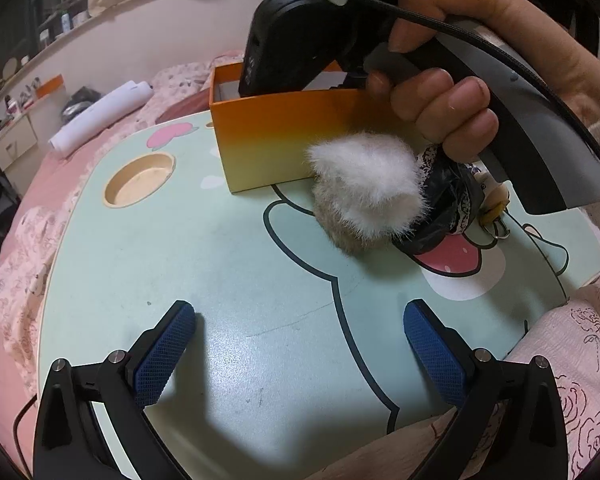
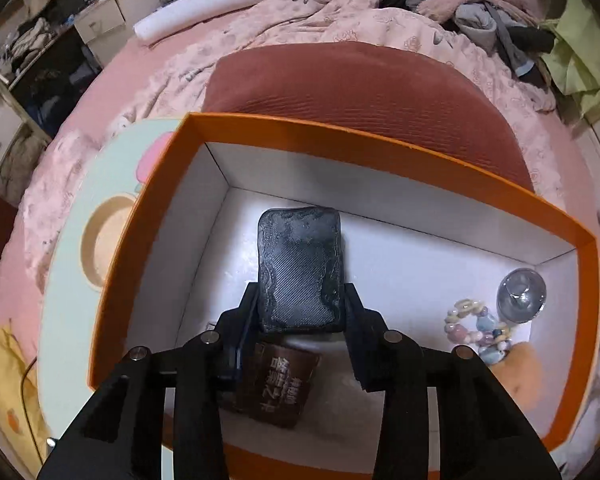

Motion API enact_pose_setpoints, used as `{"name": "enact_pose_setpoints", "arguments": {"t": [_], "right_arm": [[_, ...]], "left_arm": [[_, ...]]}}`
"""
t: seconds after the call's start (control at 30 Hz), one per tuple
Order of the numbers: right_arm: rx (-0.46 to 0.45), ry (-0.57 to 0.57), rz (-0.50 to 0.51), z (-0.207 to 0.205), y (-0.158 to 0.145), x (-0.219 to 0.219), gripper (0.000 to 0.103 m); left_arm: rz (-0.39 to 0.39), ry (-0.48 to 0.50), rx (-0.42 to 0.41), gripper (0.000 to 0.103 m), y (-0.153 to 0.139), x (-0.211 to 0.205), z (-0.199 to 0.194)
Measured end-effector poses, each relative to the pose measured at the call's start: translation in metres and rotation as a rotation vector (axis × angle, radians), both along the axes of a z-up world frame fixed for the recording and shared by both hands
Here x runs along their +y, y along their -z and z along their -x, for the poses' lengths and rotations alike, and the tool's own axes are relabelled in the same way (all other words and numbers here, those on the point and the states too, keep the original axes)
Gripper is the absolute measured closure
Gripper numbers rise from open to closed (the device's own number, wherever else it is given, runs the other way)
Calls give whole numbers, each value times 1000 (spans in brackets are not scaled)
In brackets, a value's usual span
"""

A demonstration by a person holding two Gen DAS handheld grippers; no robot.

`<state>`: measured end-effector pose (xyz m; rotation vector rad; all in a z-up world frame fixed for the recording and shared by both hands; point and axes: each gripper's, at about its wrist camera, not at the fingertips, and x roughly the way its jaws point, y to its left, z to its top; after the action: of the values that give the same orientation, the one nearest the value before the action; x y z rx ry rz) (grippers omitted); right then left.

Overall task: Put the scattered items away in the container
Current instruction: 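Grasp the black phone case inside the box with the right gripper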

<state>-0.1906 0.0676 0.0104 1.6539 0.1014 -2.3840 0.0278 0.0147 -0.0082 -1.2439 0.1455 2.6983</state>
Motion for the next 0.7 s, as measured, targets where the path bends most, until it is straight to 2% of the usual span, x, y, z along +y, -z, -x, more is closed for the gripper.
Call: {"name": "enact_pose_setpoints", "arguments": {"t": [0.1,0.27,0.33,0.4,0.5,0.6,0.7], "right_arm": [[36,45,94,-3,-10,15,63],[240,79,275,-40,-77,56,63],[303,62,299,-69,-98,71,63],[340,49,263,-104,-102,90,63],[305,70,192,-139,-82,123,63],[209,104,219,-162,-43,154,63],[142,129,214,-161,-3,161,63]], "left_arm": [[0,0,0,0,0,0,0],[0,0,0,0,0,0,0],[0,0,0,0,0,0,0],[0,-1,0,0,0,0,0],[3,-2,-1,0,0,0,0],[5,-3,-3,0,0,1,2],[5,-3,-3,0,0,2,2]]}}
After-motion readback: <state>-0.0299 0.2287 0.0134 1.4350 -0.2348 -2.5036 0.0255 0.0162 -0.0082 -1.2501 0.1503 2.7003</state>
